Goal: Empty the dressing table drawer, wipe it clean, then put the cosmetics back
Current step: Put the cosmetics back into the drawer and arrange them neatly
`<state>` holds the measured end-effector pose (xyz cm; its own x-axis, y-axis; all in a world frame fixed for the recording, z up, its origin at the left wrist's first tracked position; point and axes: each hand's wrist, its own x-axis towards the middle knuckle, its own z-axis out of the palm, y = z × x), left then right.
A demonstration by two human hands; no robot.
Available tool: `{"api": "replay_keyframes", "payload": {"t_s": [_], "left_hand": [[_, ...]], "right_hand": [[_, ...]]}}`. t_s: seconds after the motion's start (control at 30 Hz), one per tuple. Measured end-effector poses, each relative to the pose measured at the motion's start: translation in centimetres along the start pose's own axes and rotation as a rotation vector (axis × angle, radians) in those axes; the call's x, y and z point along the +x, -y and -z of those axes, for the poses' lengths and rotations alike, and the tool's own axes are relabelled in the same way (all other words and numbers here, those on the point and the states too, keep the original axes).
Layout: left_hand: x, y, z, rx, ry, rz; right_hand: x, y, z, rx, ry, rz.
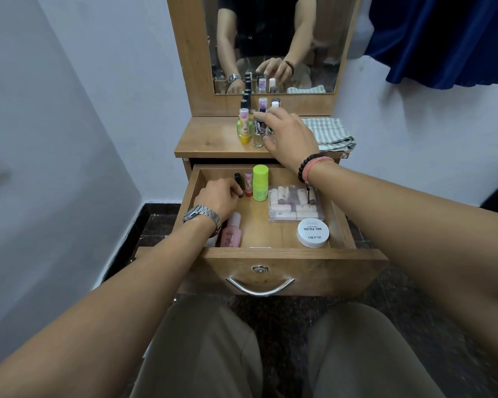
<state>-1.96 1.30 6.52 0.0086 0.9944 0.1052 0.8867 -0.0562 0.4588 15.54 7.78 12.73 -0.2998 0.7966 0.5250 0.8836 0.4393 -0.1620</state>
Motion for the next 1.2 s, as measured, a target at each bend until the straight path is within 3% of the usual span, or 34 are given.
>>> {"api": "replay_keyframes", "payload": {"t_s": [0.77, 0.97, 1.1, 1.2], "left_hand": [[-0.1, 0.1, -0.2, -0.032, -0.095, -0.073], [-0.8, -1.1, 0.2, -0.134, -0.071, -0.318], [-2.3, -3.0, 0.8, -0.293, 0.076, -0.501], [-3.5, -4.3, 0.8, -0.268, 0.18, -0.572]], "right_hand": [[-3.8, 1.1, 2.4, 0.378, -0.128, -0.129], [-9.9, 1.2, 4.4, 0.469, -0.076, -0.232], [-13.7, 1.3, 5.7, 0.554, -0.02, -0.325], [-15.3, 1.6, 6.8, 0.651, -0.019, -0.394]]}}
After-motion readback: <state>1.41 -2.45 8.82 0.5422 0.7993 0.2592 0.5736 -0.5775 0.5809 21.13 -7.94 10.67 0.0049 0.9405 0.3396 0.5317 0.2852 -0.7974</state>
